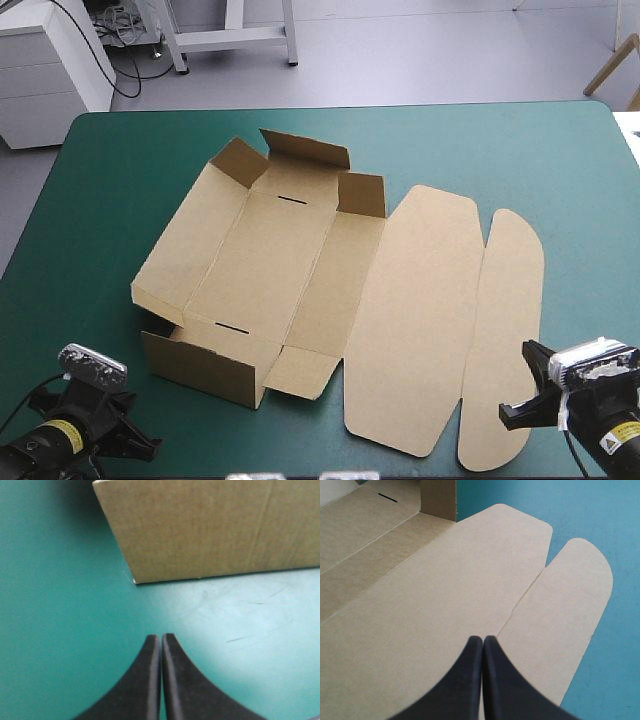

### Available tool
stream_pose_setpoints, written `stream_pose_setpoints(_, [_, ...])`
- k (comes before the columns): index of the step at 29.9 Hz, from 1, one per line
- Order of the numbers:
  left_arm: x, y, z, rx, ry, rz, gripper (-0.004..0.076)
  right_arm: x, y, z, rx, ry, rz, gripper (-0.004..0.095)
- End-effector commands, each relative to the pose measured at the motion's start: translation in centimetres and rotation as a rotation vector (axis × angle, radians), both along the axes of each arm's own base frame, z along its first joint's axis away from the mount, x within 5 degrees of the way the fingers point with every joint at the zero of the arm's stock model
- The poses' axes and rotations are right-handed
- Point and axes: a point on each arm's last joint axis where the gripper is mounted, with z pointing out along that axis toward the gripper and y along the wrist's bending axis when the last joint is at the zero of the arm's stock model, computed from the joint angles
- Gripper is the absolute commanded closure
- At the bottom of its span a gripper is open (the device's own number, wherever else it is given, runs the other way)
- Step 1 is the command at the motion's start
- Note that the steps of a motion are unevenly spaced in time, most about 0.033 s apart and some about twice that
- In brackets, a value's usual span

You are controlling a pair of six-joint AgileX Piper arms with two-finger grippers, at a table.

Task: Fold the box

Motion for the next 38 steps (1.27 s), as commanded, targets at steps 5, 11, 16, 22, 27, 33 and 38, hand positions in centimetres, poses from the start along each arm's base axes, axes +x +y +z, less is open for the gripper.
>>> stream_pose_setpoints(5, [0.5, -0.2, 0.9, -0.017, -0.048, -0.003, 0.0734, 0.3, 0.0, 1.4, 0.023, -0.087, -0.010, 0.0922])
stream_pose_setpoints(11, [0.5, 0.0, 3.0, -0.024, -0.115, 0.002, 0.0734, 0.3, 0.0, 1.4, 0.023, -0.087, -0.010, 0.0922])
stream_pose_setpoints(16, [0.3, 0.1, 4.8, -0.046, -0.159, 0.006, 0.0734, 0.3, -0.1, 1.4, 0.012, -0.093, -0.011, 0.0922])
stream_pose_setpoints(22, [0.1, 0.3, 4.6, -0.029, -0.131, 0.013, 0.0734, 0.4, 0.1, 2.5, 0.051, -0.188, -0.004, 0.0922])
stream_pose_setpoints(27, [0.0, 0.3, 4.6, -0.023, -0.124, 0.016, 0.0734, 1.0, 0.5, 4.2, 0.015, -0.128, 0.040, 0.0922])
stream_pose_setpoints(33, [0.1, 0.3, 4.6, -0.024, -0.125, 0.015, 0.0734, 3.3, 0.9, 8.3, -0.021, -0.117, 0.063, 0.0922])
stream_pose_setpoints(38, [0.1, 0.4, 4.6, -0.011, -0.135, 0.018, 0.0734, 5.9, 1.2, 12.3, -0.077, -0.155, 0.087, 0.0921])
